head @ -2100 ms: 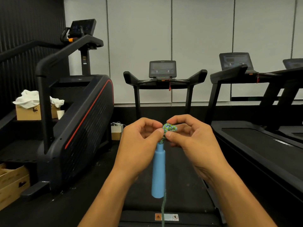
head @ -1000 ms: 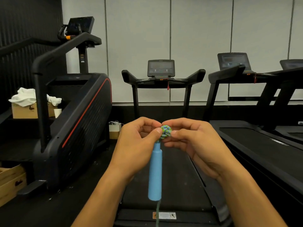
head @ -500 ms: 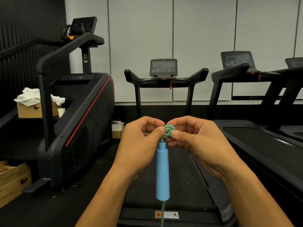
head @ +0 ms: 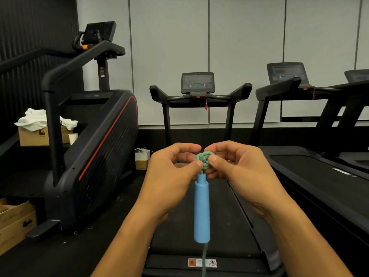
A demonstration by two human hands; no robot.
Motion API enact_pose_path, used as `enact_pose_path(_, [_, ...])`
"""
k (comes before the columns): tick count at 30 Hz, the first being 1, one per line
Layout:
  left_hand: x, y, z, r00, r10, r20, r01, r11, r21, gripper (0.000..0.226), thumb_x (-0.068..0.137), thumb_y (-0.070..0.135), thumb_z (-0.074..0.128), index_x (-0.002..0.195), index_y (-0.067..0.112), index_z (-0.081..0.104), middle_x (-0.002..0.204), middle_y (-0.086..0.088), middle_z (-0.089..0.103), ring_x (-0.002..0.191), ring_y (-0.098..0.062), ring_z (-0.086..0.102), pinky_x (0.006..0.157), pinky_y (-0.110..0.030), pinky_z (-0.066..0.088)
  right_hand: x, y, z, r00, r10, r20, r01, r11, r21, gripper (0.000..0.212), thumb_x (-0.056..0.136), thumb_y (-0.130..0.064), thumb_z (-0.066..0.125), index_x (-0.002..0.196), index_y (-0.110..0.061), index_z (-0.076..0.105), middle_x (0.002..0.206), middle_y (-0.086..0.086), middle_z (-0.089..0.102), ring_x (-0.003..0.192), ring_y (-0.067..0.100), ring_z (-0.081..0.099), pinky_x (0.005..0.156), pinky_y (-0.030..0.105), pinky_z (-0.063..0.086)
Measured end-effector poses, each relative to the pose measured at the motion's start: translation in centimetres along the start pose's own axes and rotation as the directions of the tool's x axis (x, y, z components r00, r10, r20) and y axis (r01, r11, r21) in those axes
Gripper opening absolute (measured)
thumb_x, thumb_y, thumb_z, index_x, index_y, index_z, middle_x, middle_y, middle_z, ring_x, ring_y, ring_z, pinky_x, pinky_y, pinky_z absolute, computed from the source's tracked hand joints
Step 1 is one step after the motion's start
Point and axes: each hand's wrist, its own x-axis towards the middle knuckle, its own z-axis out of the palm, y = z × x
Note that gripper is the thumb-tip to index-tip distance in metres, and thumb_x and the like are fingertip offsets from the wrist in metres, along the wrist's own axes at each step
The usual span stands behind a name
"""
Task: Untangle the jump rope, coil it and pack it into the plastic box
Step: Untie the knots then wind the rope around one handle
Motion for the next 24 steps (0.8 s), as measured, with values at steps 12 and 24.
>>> enact_pose_path(12, [-0.1, 0.4, 0.2, 1.000, -0.025, -0.013, 0.025, 0.998, -0.051, 0.027, 0.085, -0.001, 0.071, 0.105, 0.017, 0.073, 0.086, -0.007, 0.074, 0.080, -0.012, 0.071, 0.071, -0.021, 0.054, 0.0, 0.0, 1.2, 0.992, -0.066, -0.106, 0.062, 0.997, -0.033, 0.009, 0.087, -0.004, 0.069, 0.090, -0.012, 0.071, 0.078, 0.011, 0.073, 0.063, 0.014, 0.069, 0.060, 0.025, 0.057])
enact_pose_path(24, [0.2, 0.8, -0.2, 0.986, -0.083, -0.148, 0.056, 0.982, -0.178, 0.038, 0.091, -0.006, 0.052, 0.081, 0.024, 0.072, 0.071, 0.005, 0.064, 0.070, -0.007, 0.055, 0.062, -0.025, 0.041, 0.1, -0.2, 1.9, 0.979, 0.066, -0.192, -0.030, 0.982, 0.187, 0.018, 0.082, 0.013, 0.058, 0.079, -0.005, 0.060, 0.074, 0.018, 0.069, 0.055, 0.022, 0.066, 0.053, 0.031, 0.054])
